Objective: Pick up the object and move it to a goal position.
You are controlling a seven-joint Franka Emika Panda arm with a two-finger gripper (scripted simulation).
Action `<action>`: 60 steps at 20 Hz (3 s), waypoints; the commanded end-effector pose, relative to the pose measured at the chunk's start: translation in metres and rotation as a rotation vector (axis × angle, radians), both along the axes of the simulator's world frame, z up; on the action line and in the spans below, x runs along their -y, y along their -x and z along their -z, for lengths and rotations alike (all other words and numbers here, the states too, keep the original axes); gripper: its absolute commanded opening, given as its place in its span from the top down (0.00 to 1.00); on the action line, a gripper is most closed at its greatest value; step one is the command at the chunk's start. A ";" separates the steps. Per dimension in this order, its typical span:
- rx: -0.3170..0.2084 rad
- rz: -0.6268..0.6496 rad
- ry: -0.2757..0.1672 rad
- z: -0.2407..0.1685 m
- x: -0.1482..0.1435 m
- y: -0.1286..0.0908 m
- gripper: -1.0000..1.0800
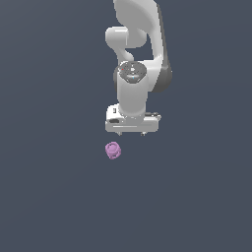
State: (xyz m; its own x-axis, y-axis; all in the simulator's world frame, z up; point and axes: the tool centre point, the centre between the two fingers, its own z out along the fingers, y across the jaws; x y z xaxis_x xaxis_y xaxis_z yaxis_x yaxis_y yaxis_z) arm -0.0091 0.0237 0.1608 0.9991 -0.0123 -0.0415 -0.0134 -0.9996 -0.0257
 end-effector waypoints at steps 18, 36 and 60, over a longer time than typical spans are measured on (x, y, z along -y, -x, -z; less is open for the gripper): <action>0.008 -0.034 -0.014 -0.010 -0.006 0.002 0.04; 0.026 -0.234 -0.002 0.020 0.029 -0.006 0.04; 0.048 -0.573 0.014 0.071 0.087 -0.011 0.04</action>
